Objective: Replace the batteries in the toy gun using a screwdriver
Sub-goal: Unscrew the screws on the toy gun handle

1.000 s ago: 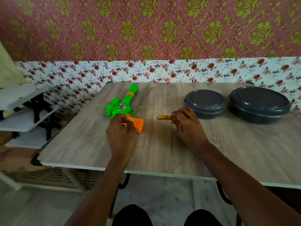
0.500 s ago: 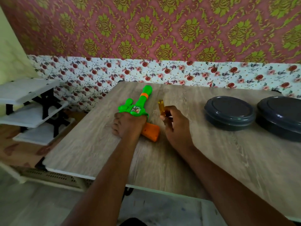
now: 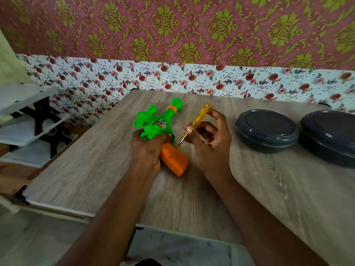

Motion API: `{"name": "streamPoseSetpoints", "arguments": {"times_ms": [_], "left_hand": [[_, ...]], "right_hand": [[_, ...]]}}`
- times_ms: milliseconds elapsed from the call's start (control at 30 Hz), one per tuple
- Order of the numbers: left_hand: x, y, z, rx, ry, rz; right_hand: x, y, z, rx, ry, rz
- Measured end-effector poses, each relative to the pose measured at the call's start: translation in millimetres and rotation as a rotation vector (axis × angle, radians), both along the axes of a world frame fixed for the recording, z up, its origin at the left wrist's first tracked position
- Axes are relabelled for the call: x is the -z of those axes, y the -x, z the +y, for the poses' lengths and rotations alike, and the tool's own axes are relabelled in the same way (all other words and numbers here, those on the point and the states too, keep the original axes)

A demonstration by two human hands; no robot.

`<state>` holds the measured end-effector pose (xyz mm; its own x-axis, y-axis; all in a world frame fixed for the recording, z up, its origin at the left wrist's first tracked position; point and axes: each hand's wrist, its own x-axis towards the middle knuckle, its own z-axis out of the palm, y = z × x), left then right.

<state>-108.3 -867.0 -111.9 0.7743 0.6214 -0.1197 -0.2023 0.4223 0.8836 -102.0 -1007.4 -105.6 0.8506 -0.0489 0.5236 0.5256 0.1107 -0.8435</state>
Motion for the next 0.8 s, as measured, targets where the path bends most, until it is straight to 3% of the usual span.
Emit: {"name": "streamPoseSetpoints", "arguments": {"times_ms": [200, 333, 800], "left_hand": [[5, 5, -5, 0.07, 0.119, -0.062], [4, 8, -6, 0.117, 0.11, -0.041], [3, 11, -6, 0.136, 0.095, 0.035]], "right_hand": [[2, 0, 0, -0.147, -0.018, 0.072], [2, 0, 1, -0.181, 0.1, 0.042], [-8, 12, 3, -0.232, 0.192, -0.041]]}}
